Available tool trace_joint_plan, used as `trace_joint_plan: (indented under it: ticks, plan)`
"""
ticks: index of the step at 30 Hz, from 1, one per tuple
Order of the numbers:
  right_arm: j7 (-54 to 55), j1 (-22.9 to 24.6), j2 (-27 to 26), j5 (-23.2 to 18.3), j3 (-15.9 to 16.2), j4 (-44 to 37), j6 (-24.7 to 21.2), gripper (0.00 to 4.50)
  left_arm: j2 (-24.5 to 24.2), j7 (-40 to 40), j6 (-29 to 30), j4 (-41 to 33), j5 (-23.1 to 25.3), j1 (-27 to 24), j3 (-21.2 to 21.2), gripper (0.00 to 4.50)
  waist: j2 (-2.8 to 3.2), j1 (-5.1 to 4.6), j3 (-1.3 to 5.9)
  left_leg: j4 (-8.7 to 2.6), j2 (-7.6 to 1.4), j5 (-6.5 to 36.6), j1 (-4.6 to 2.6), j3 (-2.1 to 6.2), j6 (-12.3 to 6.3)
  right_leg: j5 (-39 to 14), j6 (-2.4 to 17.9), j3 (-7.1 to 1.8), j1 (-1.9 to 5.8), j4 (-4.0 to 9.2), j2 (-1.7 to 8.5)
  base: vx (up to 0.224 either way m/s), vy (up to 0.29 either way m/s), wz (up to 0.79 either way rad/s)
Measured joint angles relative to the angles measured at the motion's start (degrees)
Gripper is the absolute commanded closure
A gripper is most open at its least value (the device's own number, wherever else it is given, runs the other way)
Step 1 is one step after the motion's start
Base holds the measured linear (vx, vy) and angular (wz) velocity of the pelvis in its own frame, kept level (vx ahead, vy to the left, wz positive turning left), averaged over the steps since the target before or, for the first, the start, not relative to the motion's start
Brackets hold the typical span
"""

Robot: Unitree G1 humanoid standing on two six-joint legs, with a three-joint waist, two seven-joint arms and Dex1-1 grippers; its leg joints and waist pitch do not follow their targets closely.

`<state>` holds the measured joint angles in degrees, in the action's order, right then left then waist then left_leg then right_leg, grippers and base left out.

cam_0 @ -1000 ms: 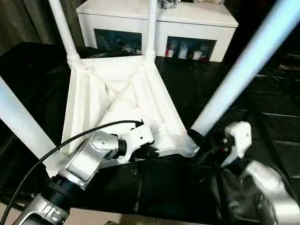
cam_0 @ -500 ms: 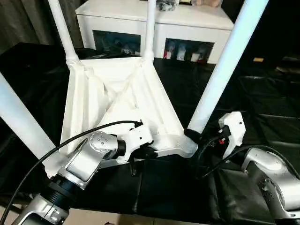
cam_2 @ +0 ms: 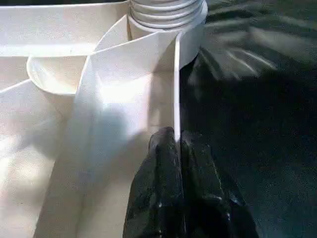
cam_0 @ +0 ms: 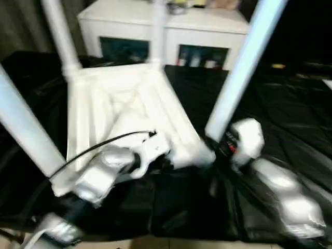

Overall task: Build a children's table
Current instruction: Rotate leg to tighten

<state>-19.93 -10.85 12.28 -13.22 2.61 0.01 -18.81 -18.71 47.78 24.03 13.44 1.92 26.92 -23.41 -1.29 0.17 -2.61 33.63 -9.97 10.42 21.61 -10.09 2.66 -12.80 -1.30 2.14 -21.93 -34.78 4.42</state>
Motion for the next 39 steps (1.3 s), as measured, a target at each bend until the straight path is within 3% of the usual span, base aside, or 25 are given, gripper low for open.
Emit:
trace_joint_plan:
  ticks: [3,7,13,16,20,29,30,37,39]
  plan:
    - [7.7,-4.4,-4.6,1.8,-0.9,6.2,1.5,2.68,4.6,-5.6,2.1,3.0,0.6,1.4,1.0,4.5,0.12,-0.69,-0.25,-0.04,0.02,0.0,-0.3,0.21,0.01,0.0,0.0,0.23,0.01,0.56,0.0,-0.061,0.022,-0.09]
    - [17.7,-12.5,-8.9,4.3,-3.0,16.3,3.2,2.68,11.8,-14.7,5.3,8.7,1.7,5.2,2.3,4.5,0.44,-1.45,-0.64,-0.26,0.25,0.0,-0.15,0.51,0.0,-0.1,-0.1,0.46,0.09,1.9,0.07,-0.036,0.035,-0.09]
    - [27.5,-19.5,-11.9,7.7,-3.8,27.1,7.8,2.68,19.4,-23.1,6.8,14.6,2.3,8.5,4.6,4.5,-0.02,-1.35,-0.93,-0.45,1.03,0.0,-0.12,0.2,-0.02,0.0,0.0,0.32,-0.01,2.15,0.89,-0.005,0.009,-0.01]
    - [31.0,-22.0,-12.9,8.6,-5.2,30.6,9.7,2.68,22.4,-26.9,7.3,15.4,2.4,9.0,5.4,4.5,-0.11,-1.28,-0.9,-0.27,1.08,0.0,0.42,-0.03,-0.06,0.6,0.7,0.08,-0.05,2.22,0.95,0.0,0.0,0.0]
    - [32.3,-23.0,-13.8,8.6,-6.6,32.4,10.9,2.68,22.9,-27.8,7.4,15.4,2.3,9.1,5.6,4.5,-0.45,-1.12,-0.7,-0.07,1.02,-0.2,0.35,-0.21,-0.79,2.5,0.8,0.0,-0.06,2.15,0.97,0.0,0.0,0.0]
    - [31.4,-24.9,-14.4,8.4,-7.9,36.7,15.3,2.68,22.6,-27.7,7.3,16.2,2.2,10.0,6.6,4.5,-0.5,-1.05,-0.67,-0.55,0.89,-0.2,0.58,-0.15,-0.75,2.6,0.1,0.16,-0.56,2.09,0.88,0.0,0.0,0.0]
    - [30.6,-24.7,-14.5,8.2,-8.4,36.7,16.0,2.12,22.6,-27.7,7.3,16.2,2.2,10.0,6.6,4.5,-0.5,-1.05,-0.67,-0.54,0.89,-0.2,0.68,-0.16,-0.75,2.6,0.1,0.15,-0.65,2.1,0.88,0.0,0.0,0.0]
    - [25.7,-21.0,-14.6,5.8,-8.9,35.7,16.2,1.44,20.6,-26.1,5.9,15.8,2.3,10.7,6.6,4.5,-0.34,-0.87,-0.82,-0.44,0.83,-0.2,1.46,-0.26,-0.74,3.5,0.2,0.16,-1.39,2.11,0.91,0.0,0.0,0.0]
    - [23.6,-19.4,-14.1,4.9,-8.8,33.1,15.5,1.2,19.0,-24.2,4.3,15.5,2.3,10.7,6.4,4.5,-0.05,-0.59,-1.06,-0.45,0.73,-0.3,1.54,-0.36,-0.74,3.5,0.2,0.19,-1.57,1.99,0.9,0.0,0.0,0.0]
